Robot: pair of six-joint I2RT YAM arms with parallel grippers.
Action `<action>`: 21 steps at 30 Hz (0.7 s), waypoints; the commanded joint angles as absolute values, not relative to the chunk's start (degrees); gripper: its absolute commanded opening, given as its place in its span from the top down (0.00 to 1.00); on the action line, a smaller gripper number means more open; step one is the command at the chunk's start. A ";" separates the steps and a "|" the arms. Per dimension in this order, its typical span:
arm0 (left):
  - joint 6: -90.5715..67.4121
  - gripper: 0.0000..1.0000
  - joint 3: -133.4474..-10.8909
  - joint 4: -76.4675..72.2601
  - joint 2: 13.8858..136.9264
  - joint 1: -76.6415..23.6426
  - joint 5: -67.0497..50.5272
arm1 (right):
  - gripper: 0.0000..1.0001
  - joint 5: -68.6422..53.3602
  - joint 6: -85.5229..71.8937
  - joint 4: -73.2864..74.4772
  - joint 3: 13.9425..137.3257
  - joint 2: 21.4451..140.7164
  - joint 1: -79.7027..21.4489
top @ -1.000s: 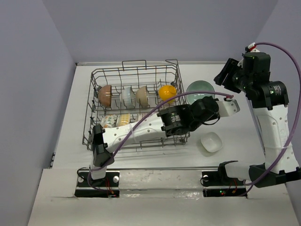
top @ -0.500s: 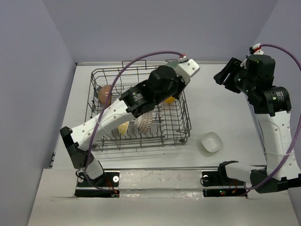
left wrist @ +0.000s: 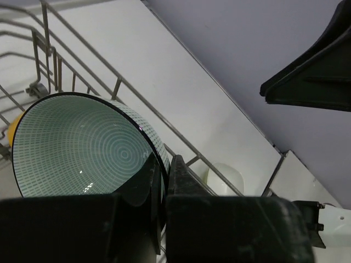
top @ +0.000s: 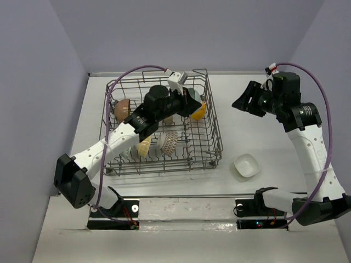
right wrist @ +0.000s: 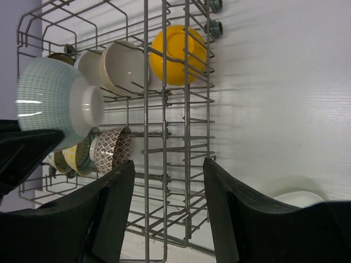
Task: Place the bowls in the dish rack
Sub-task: Place the upside down bowl on the dish rack.
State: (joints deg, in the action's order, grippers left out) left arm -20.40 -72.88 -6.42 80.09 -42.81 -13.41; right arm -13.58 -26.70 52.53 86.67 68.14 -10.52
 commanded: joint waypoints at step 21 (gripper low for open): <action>-45.70 1.00 -53.09 -50.00 86.48 -41.13 -12.75 | 0.41 -19.86 -22.68 46.76 78.58 63.81 -10.90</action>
State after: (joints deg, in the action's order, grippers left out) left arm -43.00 -53.78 -38.13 86.56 -41.39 -14.24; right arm -18.68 -24.12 49.10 78.70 65.43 -10.59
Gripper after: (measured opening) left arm 0.080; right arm 0.588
